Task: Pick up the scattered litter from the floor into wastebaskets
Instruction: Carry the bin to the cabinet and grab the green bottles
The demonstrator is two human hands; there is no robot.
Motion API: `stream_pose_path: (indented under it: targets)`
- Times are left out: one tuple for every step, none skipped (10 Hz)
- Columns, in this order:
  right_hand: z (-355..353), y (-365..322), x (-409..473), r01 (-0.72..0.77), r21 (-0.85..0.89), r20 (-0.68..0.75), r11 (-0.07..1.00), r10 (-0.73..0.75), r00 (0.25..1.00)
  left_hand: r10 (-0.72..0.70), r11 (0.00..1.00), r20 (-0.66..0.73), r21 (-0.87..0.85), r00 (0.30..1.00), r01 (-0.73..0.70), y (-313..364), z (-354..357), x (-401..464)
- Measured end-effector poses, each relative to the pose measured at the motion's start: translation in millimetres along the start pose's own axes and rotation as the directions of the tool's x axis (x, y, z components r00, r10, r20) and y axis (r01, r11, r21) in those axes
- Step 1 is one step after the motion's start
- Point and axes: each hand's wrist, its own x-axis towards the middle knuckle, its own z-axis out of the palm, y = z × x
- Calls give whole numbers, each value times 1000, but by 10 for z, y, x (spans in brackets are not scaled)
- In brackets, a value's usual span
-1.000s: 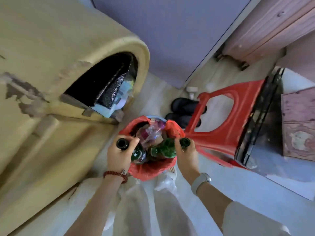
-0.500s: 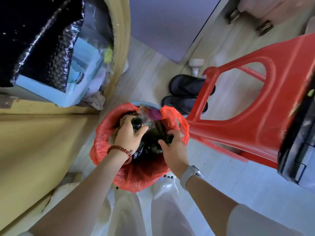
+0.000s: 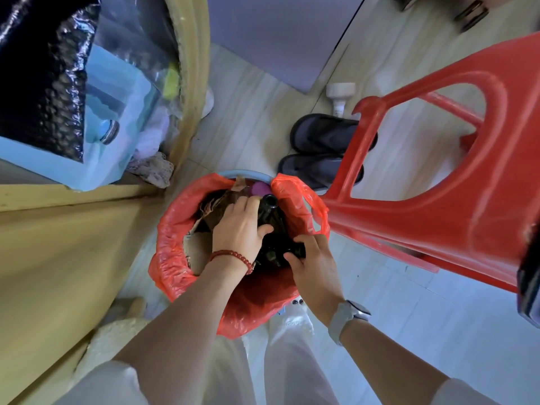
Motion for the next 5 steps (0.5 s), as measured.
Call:
stream_pose_path:
  targets:
    - [1,11,-2,2,-54,18,999,-1,1000,-61,995,-49,-85,997,57,33,-27,-43]
    - [-13,-38,77,22,-188,24,982,-18,1000,-30,999,-59,-44,998,27,41,36,-40]
    - [-44,-67,136,93,-362,67,928,-73,995,-37,999,-74,-42,997,34,55,71,-47]
    - [-58,-82,148,140,-418,112,897,-102,989,-77,997,-67,-15,995,76,75,105,-96]
    - [-57,-68,126,135,-386,86,912,-110,990,-91,995,-38,24,995,92,4,131,-145]
